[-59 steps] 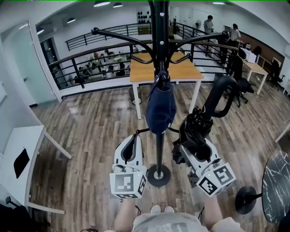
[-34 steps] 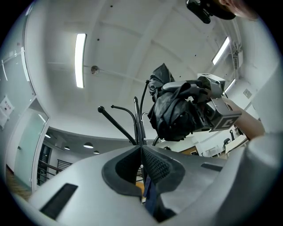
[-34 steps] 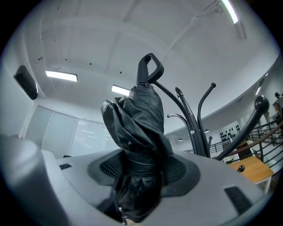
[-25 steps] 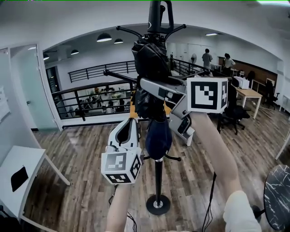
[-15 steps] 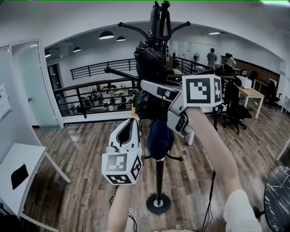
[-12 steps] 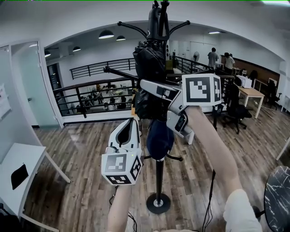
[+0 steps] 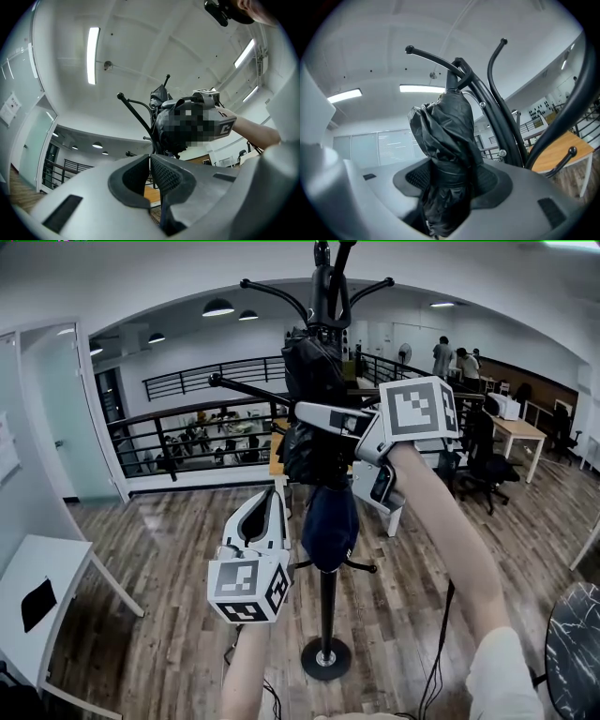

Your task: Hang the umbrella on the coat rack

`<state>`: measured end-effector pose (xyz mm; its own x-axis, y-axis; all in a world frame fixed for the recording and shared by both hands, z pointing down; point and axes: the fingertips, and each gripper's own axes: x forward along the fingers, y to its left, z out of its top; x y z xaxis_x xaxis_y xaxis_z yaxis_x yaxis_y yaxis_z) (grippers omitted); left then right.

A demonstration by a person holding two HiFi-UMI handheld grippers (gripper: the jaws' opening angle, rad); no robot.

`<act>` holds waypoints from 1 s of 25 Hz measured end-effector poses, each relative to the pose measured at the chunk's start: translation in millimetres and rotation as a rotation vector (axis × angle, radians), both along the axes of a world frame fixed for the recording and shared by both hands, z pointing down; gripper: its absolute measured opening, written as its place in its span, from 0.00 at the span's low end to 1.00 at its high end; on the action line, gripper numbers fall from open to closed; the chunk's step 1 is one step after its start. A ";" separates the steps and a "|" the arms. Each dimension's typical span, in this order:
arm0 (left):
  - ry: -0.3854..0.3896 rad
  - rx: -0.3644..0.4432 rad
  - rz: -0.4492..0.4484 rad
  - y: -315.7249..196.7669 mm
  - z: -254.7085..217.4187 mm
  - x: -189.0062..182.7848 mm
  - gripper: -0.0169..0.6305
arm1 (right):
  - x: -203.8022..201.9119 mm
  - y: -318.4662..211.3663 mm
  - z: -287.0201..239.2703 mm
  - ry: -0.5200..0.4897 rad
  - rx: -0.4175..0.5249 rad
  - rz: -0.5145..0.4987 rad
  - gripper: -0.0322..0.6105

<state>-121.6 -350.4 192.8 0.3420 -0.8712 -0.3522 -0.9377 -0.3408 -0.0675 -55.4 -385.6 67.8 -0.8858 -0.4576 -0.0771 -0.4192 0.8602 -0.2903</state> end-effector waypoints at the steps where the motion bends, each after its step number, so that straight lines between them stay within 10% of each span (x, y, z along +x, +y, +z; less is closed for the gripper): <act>1: 0.001 -0.002 -0.001 -1.5 1.1 1.4 0.08 | -0.5 -4.7 4.0 0.005 -0.016 -0.004 0.46; 25: -0.001 -0.052 -0.001 -12.2 13.4 5.2 0.08 | -0.2 -18.5 35.6 -0.012 0.039 -0.013 0.51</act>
